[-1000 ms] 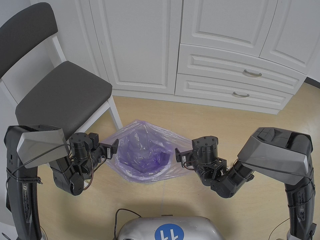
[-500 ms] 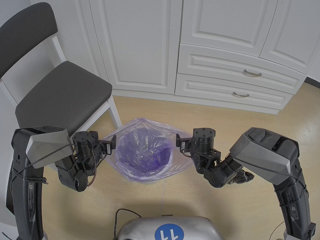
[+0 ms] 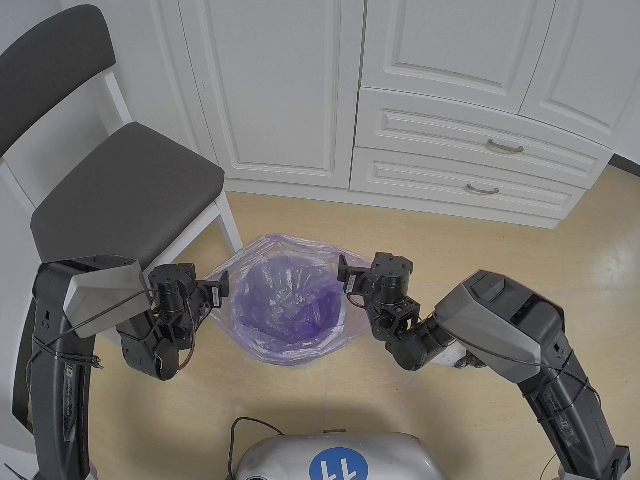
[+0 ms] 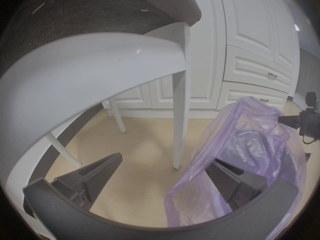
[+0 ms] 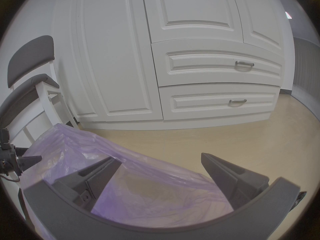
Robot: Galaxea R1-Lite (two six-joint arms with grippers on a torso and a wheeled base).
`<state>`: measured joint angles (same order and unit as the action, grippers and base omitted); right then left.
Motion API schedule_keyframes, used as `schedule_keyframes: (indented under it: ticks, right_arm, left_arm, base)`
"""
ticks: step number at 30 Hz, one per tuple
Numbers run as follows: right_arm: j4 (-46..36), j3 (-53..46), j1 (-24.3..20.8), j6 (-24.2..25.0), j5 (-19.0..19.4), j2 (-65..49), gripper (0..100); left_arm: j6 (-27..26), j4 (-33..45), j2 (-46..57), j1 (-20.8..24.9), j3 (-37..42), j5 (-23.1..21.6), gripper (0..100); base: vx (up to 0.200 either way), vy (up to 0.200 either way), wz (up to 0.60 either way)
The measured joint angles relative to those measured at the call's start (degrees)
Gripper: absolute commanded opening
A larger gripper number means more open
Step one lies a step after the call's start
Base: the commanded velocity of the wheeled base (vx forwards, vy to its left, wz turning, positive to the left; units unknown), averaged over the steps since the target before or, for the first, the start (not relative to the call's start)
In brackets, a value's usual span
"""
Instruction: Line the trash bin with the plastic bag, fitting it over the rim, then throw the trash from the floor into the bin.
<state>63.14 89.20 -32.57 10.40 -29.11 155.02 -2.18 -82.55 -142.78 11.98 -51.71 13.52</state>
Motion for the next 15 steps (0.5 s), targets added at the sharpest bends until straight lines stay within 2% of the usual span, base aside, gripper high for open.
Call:
schedule_keyframes:
  ticks: [15]
  right_arm:
    - [-2.8, 15.1, 1.3, 3.0, 0.0, 10.4, 100]
  left_arm:
    - [0.0, 2.3, -6.6, 0.2, -7.7, 5.2, 100]
  base:
    - [0.0, 0.0, 0.0]
